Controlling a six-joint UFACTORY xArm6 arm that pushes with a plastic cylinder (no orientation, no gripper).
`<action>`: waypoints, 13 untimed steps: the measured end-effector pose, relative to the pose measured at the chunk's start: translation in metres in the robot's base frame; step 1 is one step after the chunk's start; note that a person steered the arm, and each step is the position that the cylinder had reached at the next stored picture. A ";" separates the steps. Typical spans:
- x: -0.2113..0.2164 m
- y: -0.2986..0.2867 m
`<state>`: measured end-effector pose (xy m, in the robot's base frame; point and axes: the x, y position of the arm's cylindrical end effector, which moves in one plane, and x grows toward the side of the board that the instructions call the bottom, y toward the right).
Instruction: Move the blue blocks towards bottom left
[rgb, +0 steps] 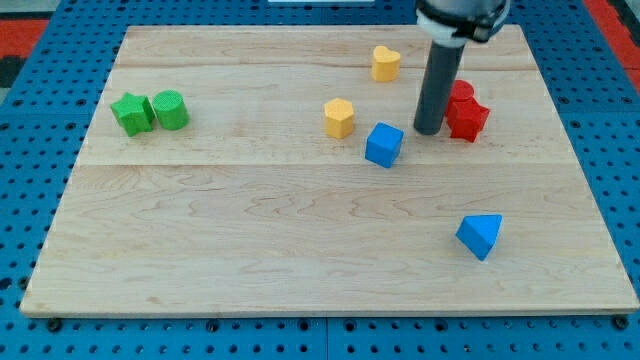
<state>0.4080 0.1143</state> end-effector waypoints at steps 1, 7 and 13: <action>0.044 -0.041; 0.115 -0.247; 0.170 -0.228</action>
<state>0.5776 -0.1138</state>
